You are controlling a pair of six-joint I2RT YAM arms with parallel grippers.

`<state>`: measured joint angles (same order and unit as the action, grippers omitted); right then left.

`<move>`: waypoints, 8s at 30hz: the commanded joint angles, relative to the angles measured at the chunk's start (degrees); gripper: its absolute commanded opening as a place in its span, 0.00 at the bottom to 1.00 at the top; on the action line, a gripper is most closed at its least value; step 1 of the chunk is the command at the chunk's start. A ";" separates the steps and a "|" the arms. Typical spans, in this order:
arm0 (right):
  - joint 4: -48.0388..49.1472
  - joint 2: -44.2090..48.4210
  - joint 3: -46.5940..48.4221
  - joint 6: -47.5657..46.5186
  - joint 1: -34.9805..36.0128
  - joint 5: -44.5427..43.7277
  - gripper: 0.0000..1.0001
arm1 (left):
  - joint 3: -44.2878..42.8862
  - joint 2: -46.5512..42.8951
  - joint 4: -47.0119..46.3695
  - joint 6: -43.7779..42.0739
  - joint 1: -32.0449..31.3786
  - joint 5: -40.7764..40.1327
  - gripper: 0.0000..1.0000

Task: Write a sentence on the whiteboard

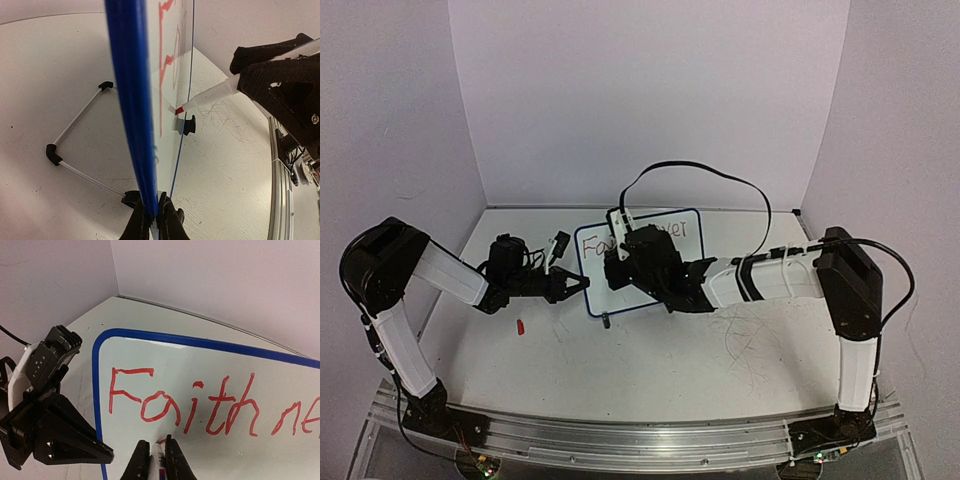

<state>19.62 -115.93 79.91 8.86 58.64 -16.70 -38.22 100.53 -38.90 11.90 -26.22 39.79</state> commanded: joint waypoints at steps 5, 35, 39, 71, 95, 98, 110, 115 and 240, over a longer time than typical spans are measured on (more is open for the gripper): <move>-0.47 -1.99 1.80 0.78 0.17 0.09 0.00 | -0.01 -0.88 1.70 -2.58 0.20 -4.68 0.00; -3.89 -5.21 -1.79 3.26 2.40 1.19 0.00 | 0.01 -1.13 1.89 -2.85 -0.06 -4.99 0.00; -3.89 -4.65 -1.66 3.52 2.67 1.36 0.00 | -0.01 -1.05 1.92 -2.85 -0.07 -4.99 0.00; 1.83 -2.31 2.15 1.81 2.38 0.76 0.00 | -0.26 -0.63 2.21 -3.28 -0.15 -5.25 0.00; -2.05 -0.87 0.81 4.12 1.79 -11.24 0.00 | -0.37 -0.53 2.46 -3.46 -0.26 -5.21 0.00; 3.52 4.55 -4.84 3.95 1.88 -9.87 0.00 | -0.34 -0.58 2.49 -3.46 -0.29 -5.28 0.00; 7.07 8.01 -10.40 4.13 -0.04 3.56 0.00 | -0.35 -0.51 2.58 -3.55 -0.41 -5.38 0.00; 5.59 5.60 -7.55 4.53 -0.09 3.87 0.00 | -0.45 -0.42 2.66 -3.64 -0.41 -5.43 0.00; 4.20 2.28 -4.03 4.68 -2.86 -6.17 0.00 | -1.05 0.28 3.57 -4.52 -1.03 -5.86 0.00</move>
<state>21.39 -114.65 73.52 14.69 58.28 -18.17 -38.26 100.51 -38.44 10.48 -27.22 37.74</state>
